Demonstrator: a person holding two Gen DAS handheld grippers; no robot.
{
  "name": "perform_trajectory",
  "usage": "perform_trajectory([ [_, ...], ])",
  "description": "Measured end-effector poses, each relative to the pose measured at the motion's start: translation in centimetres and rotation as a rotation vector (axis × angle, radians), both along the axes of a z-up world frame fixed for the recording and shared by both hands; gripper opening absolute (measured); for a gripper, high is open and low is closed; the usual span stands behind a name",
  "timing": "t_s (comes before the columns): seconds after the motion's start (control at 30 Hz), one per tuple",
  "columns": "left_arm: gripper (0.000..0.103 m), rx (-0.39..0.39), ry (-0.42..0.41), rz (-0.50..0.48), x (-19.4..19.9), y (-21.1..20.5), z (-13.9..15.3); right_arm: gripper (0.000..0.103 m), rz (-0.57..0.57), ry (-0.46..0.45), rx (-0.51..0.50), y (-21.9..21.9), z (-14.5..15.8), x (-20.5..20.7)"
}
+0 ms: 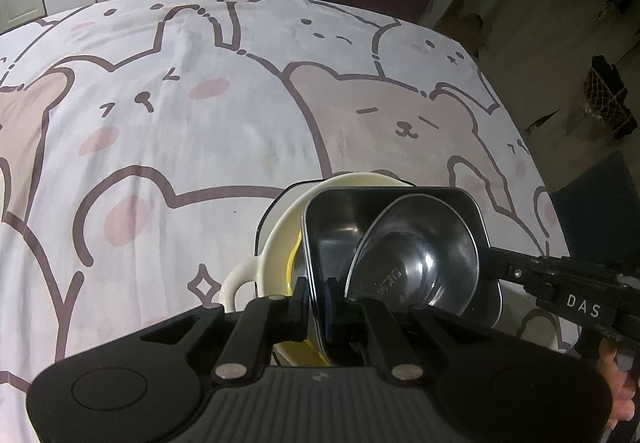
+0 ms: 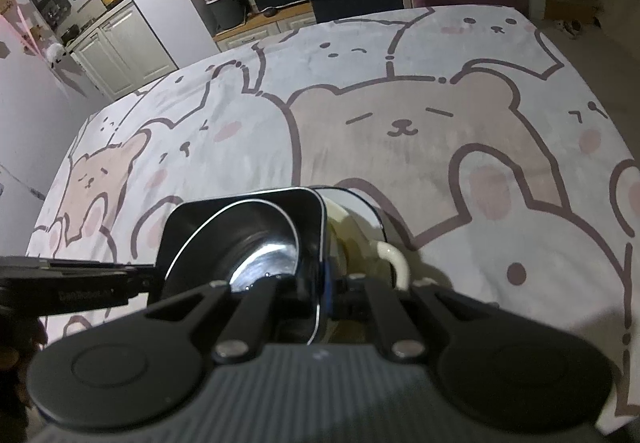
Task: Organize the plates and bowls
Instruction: 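Lower the steel tray with both tools into the cream two-handled bowl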
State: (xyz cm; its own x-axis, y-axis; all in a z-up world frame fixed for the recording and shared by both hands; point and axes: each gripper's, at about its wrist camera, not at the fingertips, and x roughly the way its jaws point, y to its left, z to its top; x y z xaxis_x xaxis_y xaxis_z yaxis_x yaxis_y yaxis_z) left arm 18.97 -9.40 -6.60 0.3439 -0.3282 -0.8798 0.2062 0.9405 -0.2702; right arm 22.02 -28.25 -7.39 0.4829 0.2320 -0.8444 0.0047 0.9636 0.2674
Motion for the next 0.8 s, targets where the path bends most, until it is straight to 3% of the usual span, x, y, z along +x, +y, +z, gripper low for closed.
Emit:
perform_trajectory([
  [0.8, 0.007, 0.011, 0.012, -0.023, 0.22, -0.34, -0.38, 0.006, 0.020, 0.031, -0.024, 0.14, -0.50, 0.43],
])
